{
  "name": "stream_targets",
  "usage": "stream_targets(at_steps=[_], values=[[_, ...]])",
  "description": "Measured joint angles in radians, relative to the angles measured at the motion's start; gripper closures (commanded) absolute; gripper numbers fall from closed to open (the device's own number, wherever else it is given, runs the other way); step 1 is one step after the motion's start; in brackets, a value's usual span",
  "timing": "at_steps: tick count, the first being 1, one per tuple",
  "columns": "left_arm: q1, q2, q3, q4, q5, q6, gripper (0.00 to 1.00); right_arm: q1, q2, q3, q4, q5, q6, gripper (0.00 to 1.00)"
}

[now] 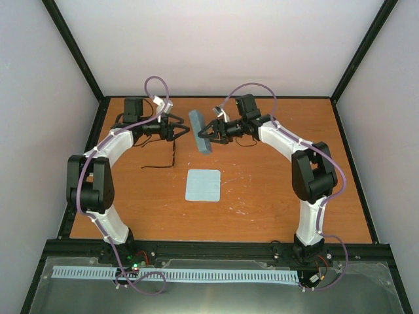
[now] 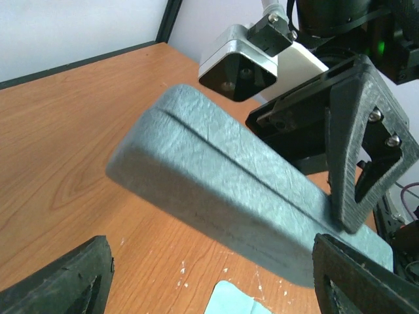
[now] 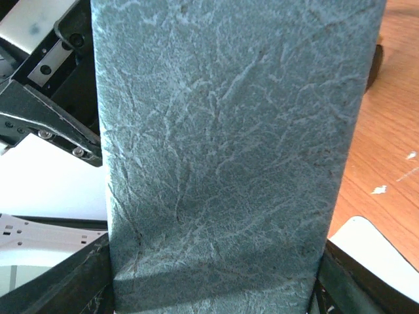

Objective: Organize the sunglasses
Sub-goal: Open the sunglasses case.

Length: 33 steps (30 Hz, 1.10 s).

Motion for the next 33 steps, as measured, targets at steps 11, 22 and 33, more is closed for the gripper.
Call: stream_targets(at_steps=[11,22,33], values=[[-0.038,0.015,0.000,0.099,0.035,-0.096,0.18,0.040,-0.010,-0.001,0.036,-0.018,0.017,0.97],[-0.040,0.016,0.000,0.110,0.056,-0.084,0.18,0.040,-0.048,-0.062,0.127,-0.015,0.101,0.97],[-0.040,0.016,-0.014,0.094,0.048,-0.017,0.19,0.040,-0.066,-0.156,0.291,-0.024,0.229,0.97]])
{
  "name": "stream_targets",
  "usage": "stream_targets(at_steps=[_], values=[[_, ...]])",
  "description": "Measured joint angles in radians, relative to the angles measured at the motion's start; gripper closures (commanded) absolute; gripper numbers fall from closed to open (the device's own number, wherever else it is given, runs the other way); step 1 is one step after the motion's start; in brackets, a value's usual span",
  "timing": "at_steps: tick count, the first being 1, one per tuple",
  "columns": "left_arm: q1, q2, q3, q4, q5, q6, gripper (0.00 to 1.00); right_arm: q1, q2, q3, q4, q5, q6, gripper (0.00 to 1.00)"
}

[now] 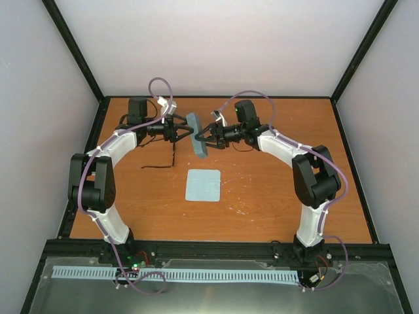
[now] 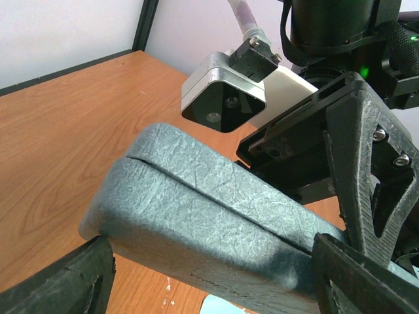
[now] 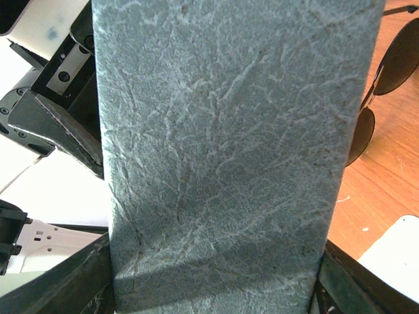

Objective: Organize the sunglasses
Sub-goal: Open the sunglasses case, then place the sunglasses case at the center of the board.

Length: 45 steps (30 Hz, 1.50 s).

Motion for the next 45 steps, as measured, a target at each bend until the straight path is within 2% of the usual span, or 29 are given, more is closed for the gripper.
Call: stream_targets(at_steps=[15,27,35,39,45], values=[[0.005,-0.012,-0.020,-0.027,-0.021,0.096,0.19,-0.029,-0.061,-0.089,0.101,0.012,0.111,0.97],[0.009,-0.012,-0.051,-0.026,-0.041,0.117,0.19,-0.043,-0.101,-0.126,0.106,0.018,0.122,0.97],[0.004,0.035,-0.071,-0.039,-0.121,0.149,0.17,-0.044,-0.179,-0.116,0.177,-0.020,0.098,0.97],[-0.005,0.047,-0.062,-0.077,-0.158,0.158,0.16,-0.034,-0.186,-0.088,0.070,-0.017,-0.011,0.97],[0.029,0.044,0.011,-0.114,-0.186,0.165,0.16,-0.118,-0.120,-0.025,-0.272,0.051,-0.248,0.97]])
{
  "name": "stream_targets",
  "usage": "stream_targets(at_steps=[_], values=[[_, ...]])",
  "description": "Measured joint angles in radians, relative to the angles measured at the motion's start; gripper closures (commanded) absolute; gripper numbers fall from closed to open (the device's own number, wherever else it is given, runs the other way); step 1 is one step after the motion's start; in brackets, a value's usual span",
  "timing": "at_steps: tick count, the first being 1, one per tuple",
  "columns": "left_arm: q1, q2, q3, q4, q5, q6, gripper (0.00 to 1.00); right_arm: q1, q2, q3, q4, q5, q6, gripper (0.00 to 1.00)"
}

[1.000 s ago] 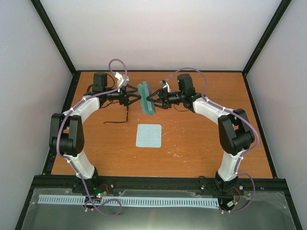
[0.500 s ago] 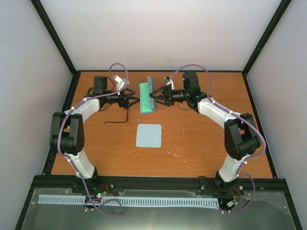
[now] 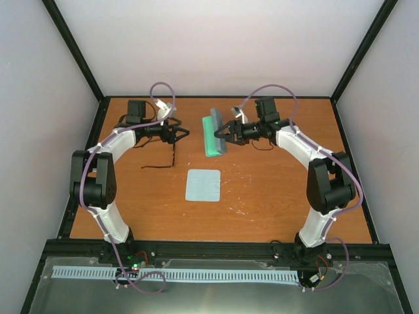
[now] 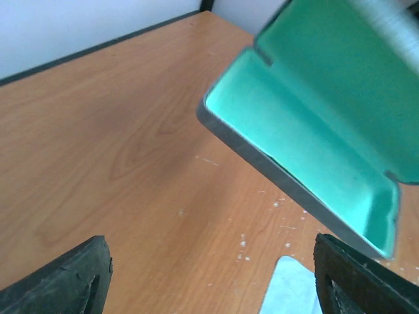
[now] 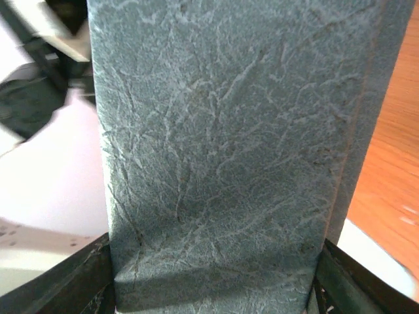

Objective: Organize the sunglasses
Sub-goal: Place the sunglasses case at the center of the board.

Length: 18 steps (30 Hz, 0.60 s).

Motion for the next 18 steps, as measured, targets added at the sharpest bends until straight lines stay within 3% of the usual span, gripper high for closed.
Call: stream_targets(at_steps=[6,15,18], values=[[0.034,-0.008,0.020,-0.026,-0.026,0.026,0.17,-0.103,0.100,0.014,-0.166,0.063,-0.095,0.97],[0.034,-0.008,0.020,-0.066,-0.036,0.037,0.18,-0.125,0.291,0.060,-0.306,0.045,-0.179,0.97],[0.034,-0.008,0.020,-0.077,-0.038,0.043,0.19,-0.138,0.316,0.083,-0.343,0.025,-0.217,0.92]])
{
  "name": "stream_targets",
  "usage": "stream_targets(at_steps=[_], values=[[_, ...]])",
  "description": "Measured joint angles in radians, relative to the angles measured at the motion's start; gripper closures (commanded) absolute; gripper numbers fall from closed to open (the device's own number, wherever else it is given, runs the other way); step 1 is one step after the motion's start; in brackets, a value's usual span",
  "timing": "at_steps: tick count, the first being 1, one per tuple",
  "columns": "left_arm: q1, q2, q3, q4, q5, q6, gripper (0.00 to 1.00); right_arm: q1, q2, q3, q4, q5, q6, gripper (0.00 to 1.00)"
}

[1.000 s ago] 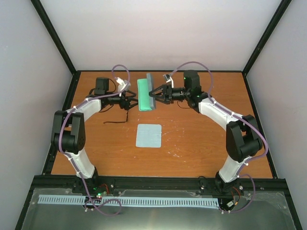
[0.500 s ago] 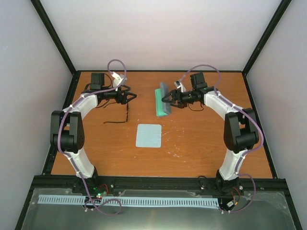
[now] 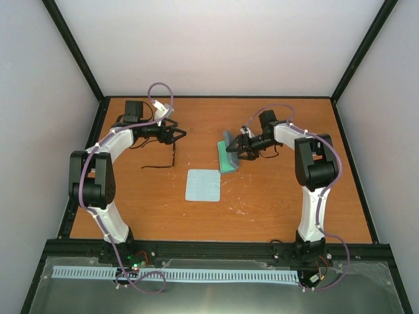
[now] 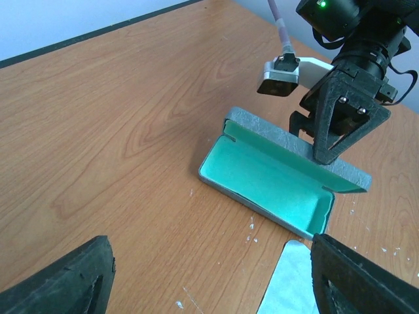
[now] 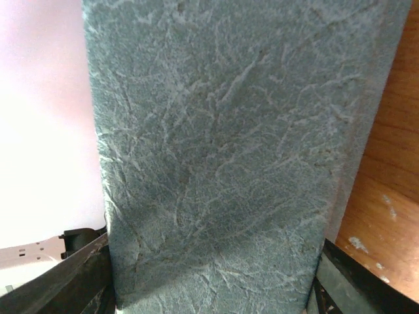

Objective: Organize the sunglasses
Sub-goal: Place the sunglasses case at the center of the board.

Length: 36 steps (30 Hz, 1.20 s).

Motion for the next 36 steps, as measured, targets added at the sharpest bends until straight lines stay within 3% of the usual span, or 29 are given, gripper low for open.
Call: stream_targets(at_steps=[5,12,15,19,26,31,36], values=[[0.000,0.000,0.000,-0.010,-0.001,0.003,0.19,-0.017,0.035,0.048,-0.068,-0.009,-0.057,0.72],[0.000,0.000,0.000,-0.017,-0.001,0.010,0.19,-0.024,0.080,0.106,-0.147,-0.010,-0.115,0.51],[-0.012,0.003,0.000,-0.014,-0.014,0.037,0.25,-0.026,0.094,0.127,-0.169,-0.009,-0.129,0.41],[-0.051,0.025,0.000,0.015,-0.058,0.088,0.37,-0.026,0.095,0.135,-0.181,-0.008,-0.139,0.34],[-0.138,0.150,0.089,0.031,-0.108,0.158,0.40,-0.026,0.095,0.140,-0.190,0.003,-0.139,0.24],[-0.173,0.334,0.355,-0.086,-0.130,0.185,0.48,-0.027,0.095,0.140,-0.209,0.054,-0.132,0.25],[-0.200,0.481,0.555,-0.185,-0.166,0.218,0.48,-0.027,0.095,0.140,-0.219,0.065,-0.133,0.25]])
